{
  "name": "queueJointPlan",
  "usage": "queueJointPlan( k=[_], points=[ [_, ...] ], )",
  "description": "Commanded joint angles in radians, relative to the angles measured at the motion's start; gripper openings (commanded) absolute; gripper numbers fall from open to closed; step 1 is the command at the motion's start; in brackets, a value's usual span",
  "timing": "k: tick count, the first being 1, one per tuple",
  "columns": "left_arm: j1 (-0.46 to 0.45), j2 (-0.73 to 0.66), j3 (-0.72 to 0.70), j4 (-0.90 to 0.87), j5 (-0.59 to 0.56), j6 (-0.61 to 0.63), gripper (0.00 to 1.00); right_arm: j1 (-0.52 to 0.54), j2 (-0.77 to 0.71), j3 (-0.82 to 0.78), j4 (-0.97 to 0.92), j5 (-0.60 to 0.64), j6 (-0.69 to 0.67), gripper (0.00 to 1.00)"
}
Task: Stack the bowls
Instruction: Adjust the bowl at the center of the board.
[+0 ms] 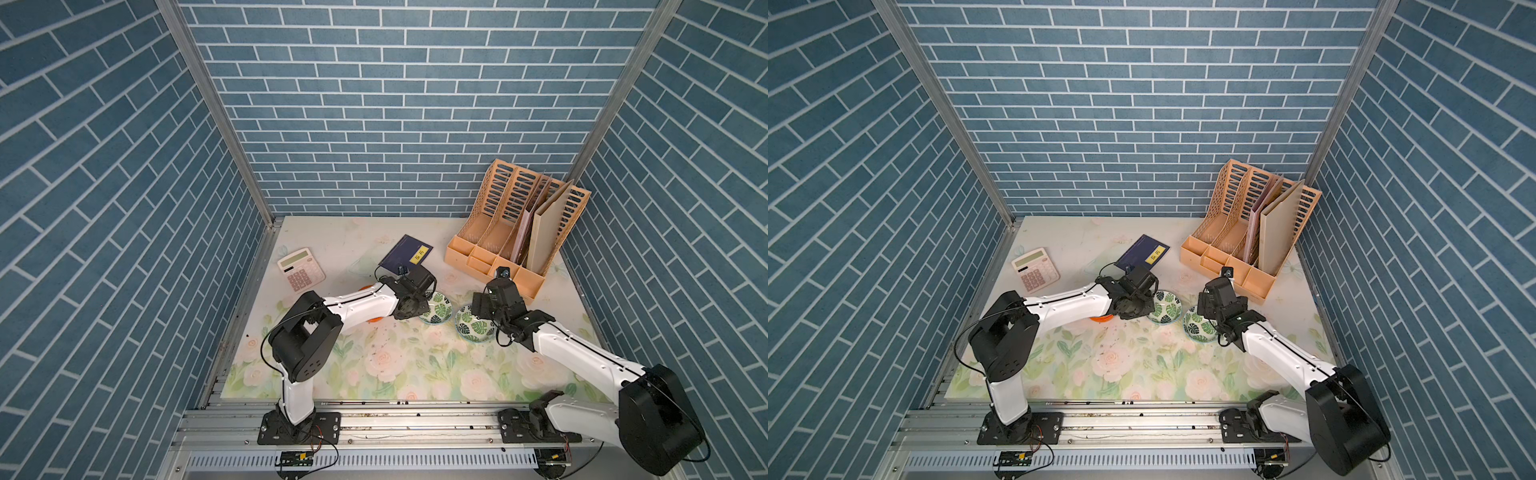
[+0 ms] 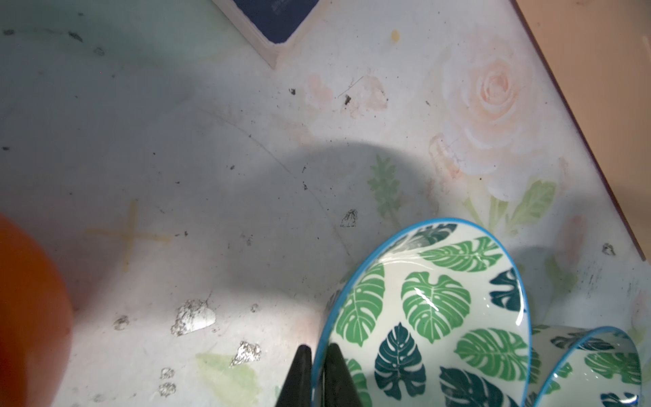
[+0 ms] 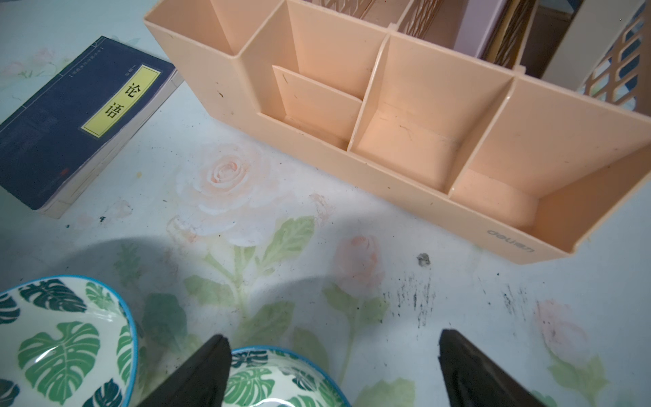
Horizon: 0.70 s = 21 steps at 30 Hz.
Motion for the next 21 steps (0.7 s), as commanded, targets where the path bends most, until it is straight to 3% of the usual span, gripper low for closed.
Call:
queueJointPlan(
  k=[1,21],
  points=[
    [0.023,0.023,0.002,-0.061,-0.058,0.016,0.12,0.002,0.007,-0.010,0.018,0.001,-0.021,0.96],
    [0.033,-0.006,-0.066,-0.050,-0.038,0.046,0.16,0.003,0.036,-0.004,0.043,-0.004,-0.024,0.96]
  ],
)
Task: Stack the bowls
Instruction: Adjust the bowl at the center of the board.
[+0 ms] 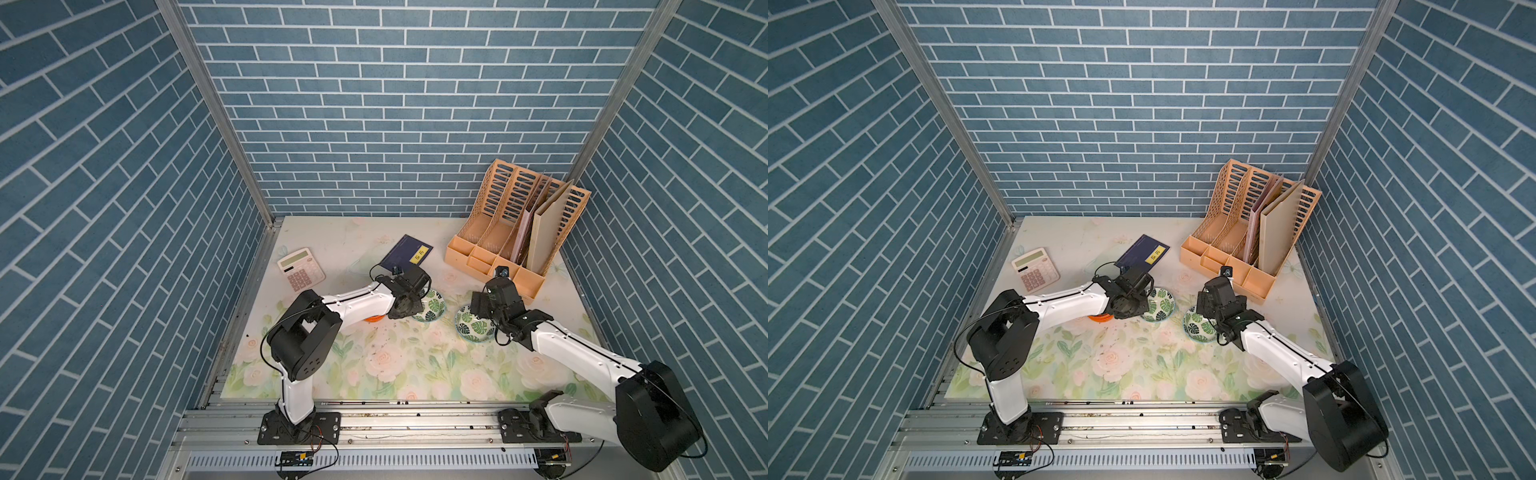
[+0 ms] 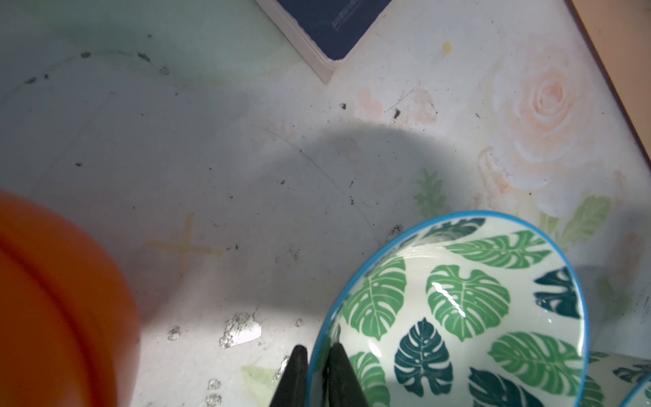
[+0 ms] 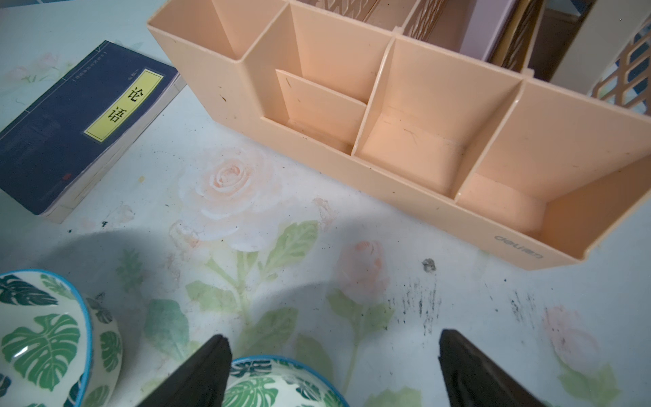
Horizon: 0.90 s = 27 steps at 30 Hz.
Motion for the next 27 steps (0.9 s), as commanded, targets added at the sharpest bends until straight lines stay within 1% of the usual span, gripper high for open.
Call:
queueJointPlan(
  k=[1,7,27],
  points=[
    [0.006,-0.007,-0.039,-0.038,-0.012,0.019,0.16,0.004,0.017,-0.001,0.014,-0.003,-0.024,0.96],
    [0.006,-0.020,-0.050,-0.032,-0.006,0.022,0.13,0.003,0.024,0.003,0.019,-0.004,-0.022,0.96],
    [0.006,-0.041,-0.078,-0.046,-0.011,0.034,0.13,0.003,0.036,0.006,0.029,-0.008,-0.023,0.96]
  ],
)
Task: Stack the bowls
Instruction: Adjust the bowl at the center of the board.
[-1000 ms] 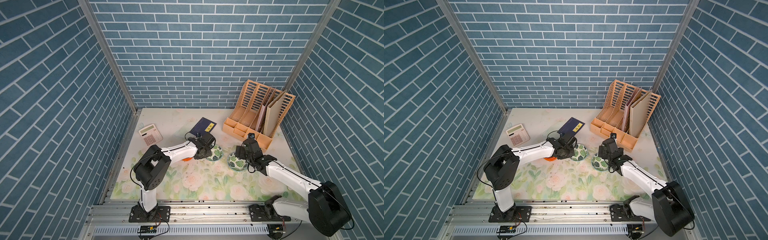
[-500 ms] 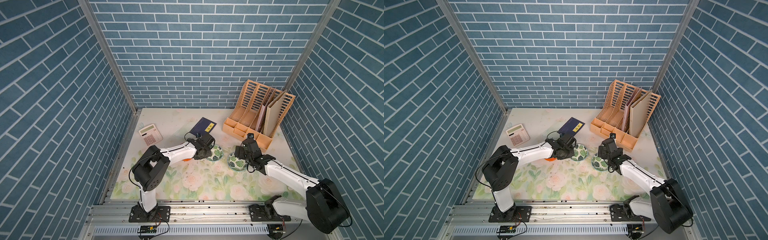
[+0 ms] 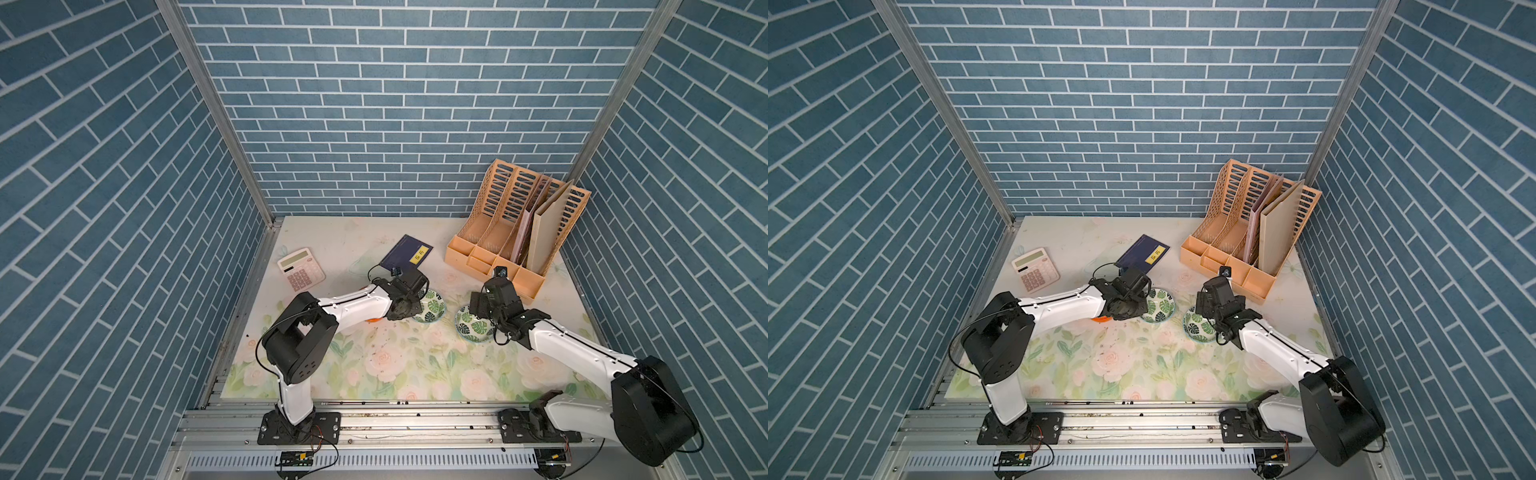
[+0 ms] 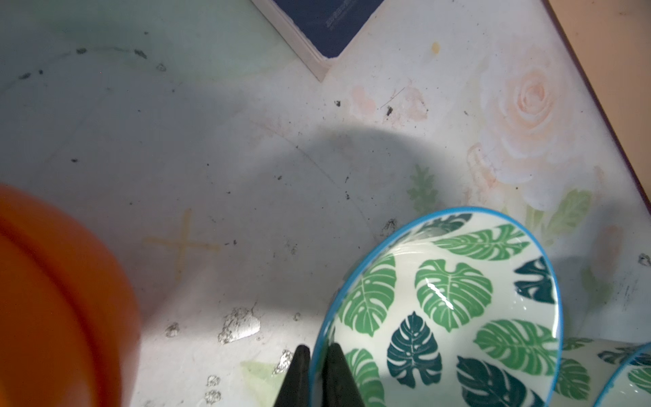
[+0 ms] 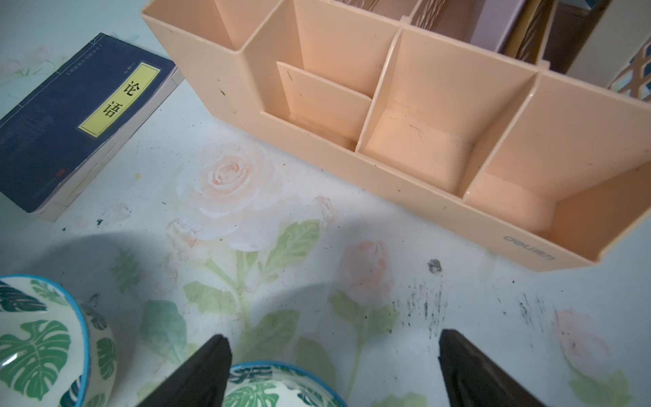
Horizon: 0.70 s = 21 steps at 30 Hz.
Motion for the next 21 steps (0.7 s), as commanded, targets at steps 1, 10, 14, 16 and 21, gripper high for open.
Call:
queueJointPlan(
  k=[1,10,14,16,21],
  points=[
    [0.006,-0.009,-0.034,-0.089,-0.024,0.028,0.13,0.004,0.012,0.007,0.015,-0.002,-0.023,0.96],
    [0.006,0.007,-0.029,-0.087,-0.022,0.028,0.35,0.004,0.006,0.006,0.012,-0.002,-0.027,0.96],
    [0.006,-0.006,-0.024,-0.083,-0.027,0.028,0.39,0.003,0.010,0.010,0.013,-0.002,-0.030,0.96],
    [0.006,-0.009,-0.014,-0.086,-0.028,0.032,0.41,0.003,0.014,0.014,0.012,-0.002,-0.030,0.96],
    [0.006,-0.037,0.010,-0.098,-0.038,0.038,0.47,0.003,0.016,0.017,0.008,-0.002,-0.035,0.96]
  ],
)
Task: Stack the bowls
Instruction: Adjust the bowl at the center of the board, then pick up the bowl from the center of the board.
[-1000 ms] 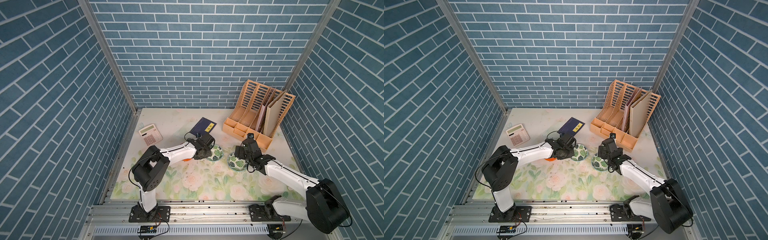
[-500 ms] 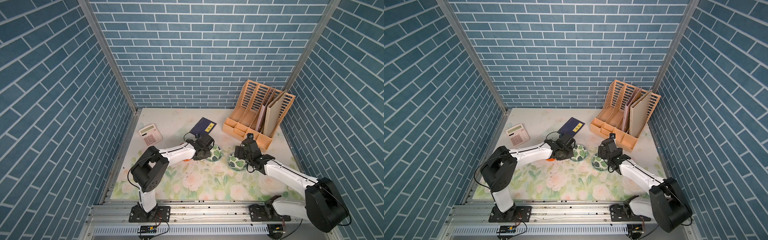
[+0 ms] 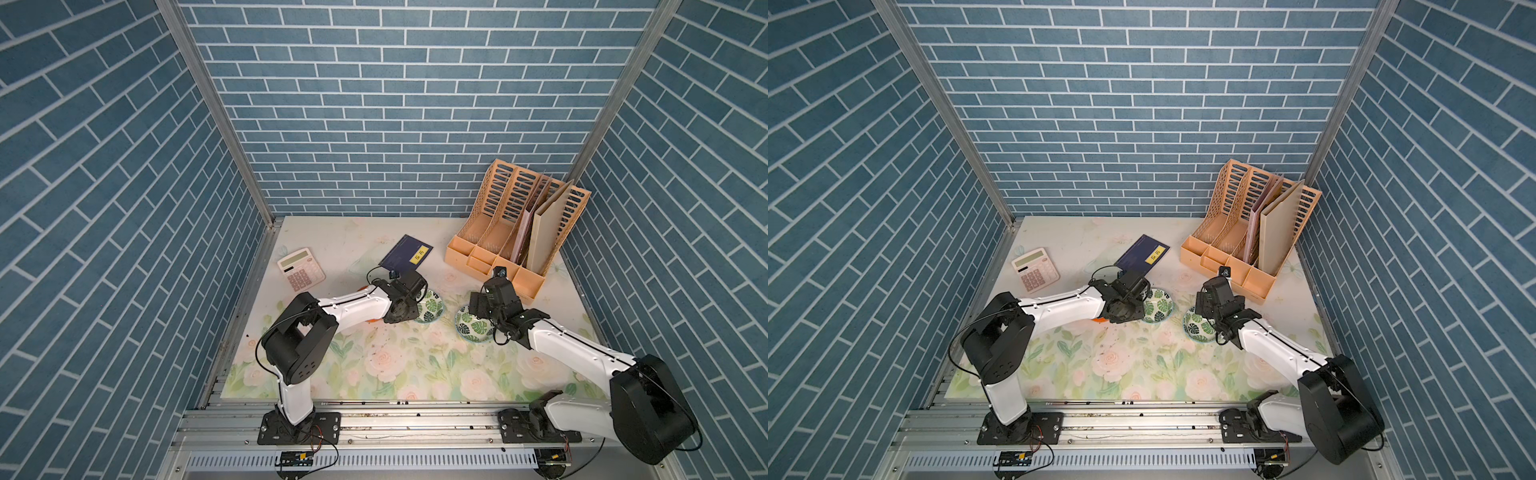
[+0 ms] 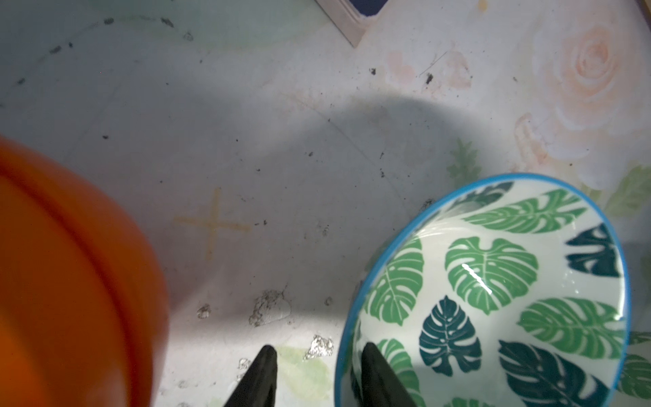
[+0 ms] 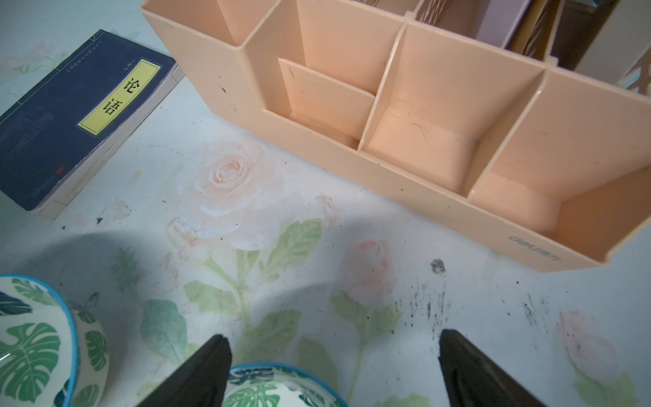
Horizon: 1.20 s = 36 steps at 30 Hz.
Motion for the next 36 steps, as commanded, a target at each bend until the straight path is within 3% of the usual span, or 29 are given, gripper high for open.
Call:
queueJointPlan(
  k=[1,12,17,22,23,25,26,31,36],
  points=[
    [0.006,-0.044,0.027,-0.045,-0.031,0.016,0.49,0.002,0.010,0.017,0.001,0.003,-0.033,0.96],
    [0.002,-0.086,0.092,-0.053,0.048,0.077,0.50,-0.010,-0.001,0.004,-0.022,0.026,-0.023,0.97],
    [-0.002,-0.138,0.147,-0.112,-0.045,0.112,0.51,-0.064,-0.045,-0.006,-0.070,0.020,-0.016,0.97],
    [0.020,-0.187,0.191,-0.174,-0.186,0.166,0.61,-0.128,-0.093,-0.026,-0.127,-0.017,0.008,0.97],
    [0.040,-0.202,0.181,-0.173,-0.203,0.172,0.69,-0.144,-0.099,-0.037,-0.135,-0.032,0.013,0.97],
    [0.079,-0.236,0.142,-0.144,-0.206,0.173,0.95,-0.156,-0.110,-0.060,-0.133,-0.052,0.026,0.95],
    [0.104,-0.261,0.117,-0.121,-0.206,0.176,0.99,-0.158,-0.114,-0.071,-0.128,-0.063,0.034,0.95],
    [0.221,-0.346,0.054,-0.105,-0.229,0.199,1.00,-0.154,-0.143,-0.121,-0.094,-0.121,0.067,0.88],
    [0.278,-0.405,0.036,-0.134,-0.285,0.234,1.00,-0.136,-0.208,-0.134,-0.098,-0.125,0.085,0.88]
  ],
)
